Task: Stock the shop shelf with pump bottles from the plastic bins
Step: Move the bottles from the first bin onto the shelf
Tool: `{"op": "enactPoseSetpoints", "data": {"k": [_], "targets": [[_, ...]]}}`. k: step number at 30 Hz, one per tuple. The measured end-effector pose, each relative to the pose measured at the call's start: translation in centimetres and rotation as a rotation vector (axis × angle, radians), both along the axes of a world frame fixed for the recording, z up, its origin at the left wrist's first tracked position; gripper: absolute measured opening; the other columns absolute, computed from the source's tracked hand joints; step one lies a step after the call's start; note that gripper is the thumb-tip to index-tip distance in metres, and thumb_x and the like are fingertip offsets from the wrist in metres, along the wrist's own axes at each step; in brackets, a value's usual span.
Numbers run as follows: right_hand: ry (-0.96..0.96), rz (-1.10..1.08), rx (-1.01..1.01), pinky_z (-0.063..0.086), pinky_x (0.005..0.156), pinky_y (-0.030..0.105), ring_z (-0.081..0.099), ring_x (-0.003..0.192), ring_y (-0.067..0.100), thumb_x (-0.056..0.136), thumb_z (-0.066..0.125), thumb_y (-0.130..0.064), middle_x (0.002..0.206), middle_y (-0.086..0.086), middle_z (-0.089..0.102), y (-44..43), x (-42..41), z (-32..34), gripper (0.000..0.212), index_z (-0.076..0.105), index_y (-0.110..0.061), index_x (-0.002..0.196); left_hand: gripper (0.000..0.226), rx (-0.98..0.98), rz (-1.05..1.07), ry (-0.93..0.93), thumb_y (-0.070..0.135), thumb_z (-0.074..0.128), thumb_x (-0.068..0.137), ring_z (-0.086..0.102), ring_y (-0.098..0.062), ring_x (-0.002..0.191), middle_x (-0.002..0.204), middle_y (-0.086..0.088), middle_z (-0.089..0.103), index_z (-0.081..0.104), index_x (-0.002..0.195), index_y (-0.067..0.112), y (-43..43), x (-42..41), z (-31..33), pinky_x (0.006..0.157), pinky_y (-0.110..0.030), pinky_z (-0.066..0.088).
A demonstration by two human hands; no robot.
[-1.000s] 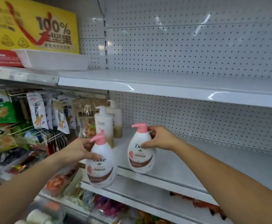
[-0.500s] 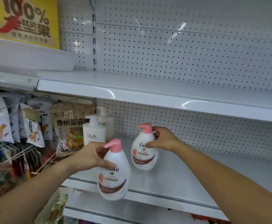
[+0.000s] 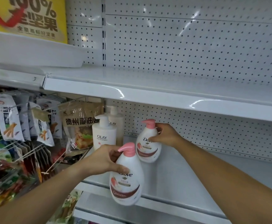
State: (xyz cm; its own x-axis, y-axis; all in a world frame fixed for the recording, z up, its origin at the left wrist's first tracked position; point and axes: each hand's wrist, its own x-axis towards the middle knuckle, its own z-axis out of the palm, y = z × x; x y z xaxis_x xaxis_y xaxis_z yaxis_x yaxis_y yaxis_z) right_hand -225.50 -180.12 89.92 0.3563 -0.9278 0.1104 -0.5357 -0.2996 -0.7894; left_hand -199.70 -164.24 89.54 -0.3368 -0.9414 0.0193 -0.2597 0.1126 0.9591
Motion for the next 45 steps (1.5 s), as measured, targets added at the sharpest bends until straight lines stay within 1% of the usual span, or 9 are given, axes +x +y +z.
{"op": "enactPoseSetpoints", "data": {"k": [7,11,17,22,31,37,40,42,45], "targets": [[0.024,-0.018,-0.005,0.058,0.084,0.029,0.071,0.092,0.008,0.066,0.086,-0.010,0.101,-0.006,0.075,-2.3,1.3,-0.8,0.054,0.072,-0.026,0.116,0.041,0.025,-0.031,0.018,-0.005,0.082,0.073,0.072,-0.024,0.104,0.108,-0.008,0.076,0.070,0.110,0.006,0.0,0.3,-0.7,0.089,-0.034,0.057],[0.020,-0.005,0.000,0.057,0.080,0.024,0.071,0.091,0.005,0.067,0.086,-0.008,0.102,-0.006,0.075,-3.1,2.2,-1.1,0.056,0.071,-0.025,0.118,0.042,0.045,-0.050,0.020,-0.003,0.082,0.074,0.070,-0.027,0.107,0.111,-0.009,0.075,0.070,0.112,0.007,-0.3,0.6,-0.8,0.093,-0.039,0.056],[0.020,0.005,0.004,0.058,0.083,0.027,0.071,0.091,0.006,0.065,0.088,-0.006,0.102,-0.005,0.075,-4.5,3.6,-1.9,0.058,0.071,-0.025,0.118,0.043,0.047,-0.038,0.033,-0.005,0.082,0.074,0.071,-0.028,0.106,0.111,-0.011,0.075,0.068,0.113,0.003,-0.7,0.9,-1.1,0.094,-0.041,0.056],[0.027,0.000,0.014,0.058,0.089,0.035,0.072,0.093,0.010,0.063,0.089,-0.009,0.101,-0.005,0.076,-5.8,4.2,-2.6,0.060,0.071,-0.027,0.117,0.043,0.042,-0.048,0.031,-0.005,0.082,0.074,0.071,-0.025,0.107,0.111,-0.009,0.075,0.069,0.113,0.006,-1.1,1.2,-1.5,0.092,-0.037,0.056],[0.029,0.014,0.016,0.057,0.092,0.040,0.071,0.095,0.011,0.062,0.089,-0.010,0.103,-0.006,0.075,-7.1,3.9,-3.5,0.061,0.070,-0.024,0.118,0.044,0.042,-0.038,0.033,-0.007,0.081,0.073,0.071,-0.022,0.105,0.110,-0.005,0.075,0.069,0.112,0.009,-1.8,0.9,-1.9,0.088,-0.030,0.057],[0.033,0.030,0.006,0.057,0.085,0.027,0.068,0.091,0.004,0.068,0.087,-0.008,0.102,-0.009,0.071,-6.9,3.7,-3.5,0.062,0.066,-0.022,0.124,0.046,0.045,-0.026,0.021,-0.003,0.082,0.074,0.070,-0.023,0.108,0.113,-0.006,0.074,0.068,0.116,0.009,-2.2,0.6,-2.1,0.093,-0.037,0.056],[0.036,0.033,0.038,0.057,0.092,0.036,0.068,0.098,0.010,0.069,0.087,-0.015,0.109,-0.006,0.071,-6.8,3.6,-3.8,0.064,0.062,-0.027,0.127,0.045,0.035,-0.016,0.018,-0.004,0.082,0.073,0.071,-0.023,0.107,0.112,-0.007,0.075,0.068,0.115,0.008,-2.3,0.4,-2.3,0.093,-0.036,0.056],[0.010,0.063,0.071,0.056,0.095,0.042,0.068,0.102,0.011,0.065,0.089,-0.025,0.114,-0.007,0.070,-6.6,3.3,-3.9,0.070,0.060,-0.029,0.128,0.045,0.025,-0.011,0.021,-0.005,0.082,0.073,0.071,-0.023,0.105,0.110,-0.007,0.075,0.068,0.114,0.006,-2.2,0.1,-2.2,0.090,-0.033,0.057],[0.000,0.004,0.089,0.048,0.103,0.041,0.060,0.114,0.014,0.067,0.089,-0.041,0.126,-0.010,0.060,-5.5,2.3,-3.6,0.084,0.047,-0.030,0.139,0.045,0.016,-0.005,0.047,-0.008,0.081,0.072,0.072,-0.023,0.103,0.109,-0.008,0.076,0.069,0.113,0.006,-2.2,-0.3,-1.8,0.087,-0.031,0.057]]}}
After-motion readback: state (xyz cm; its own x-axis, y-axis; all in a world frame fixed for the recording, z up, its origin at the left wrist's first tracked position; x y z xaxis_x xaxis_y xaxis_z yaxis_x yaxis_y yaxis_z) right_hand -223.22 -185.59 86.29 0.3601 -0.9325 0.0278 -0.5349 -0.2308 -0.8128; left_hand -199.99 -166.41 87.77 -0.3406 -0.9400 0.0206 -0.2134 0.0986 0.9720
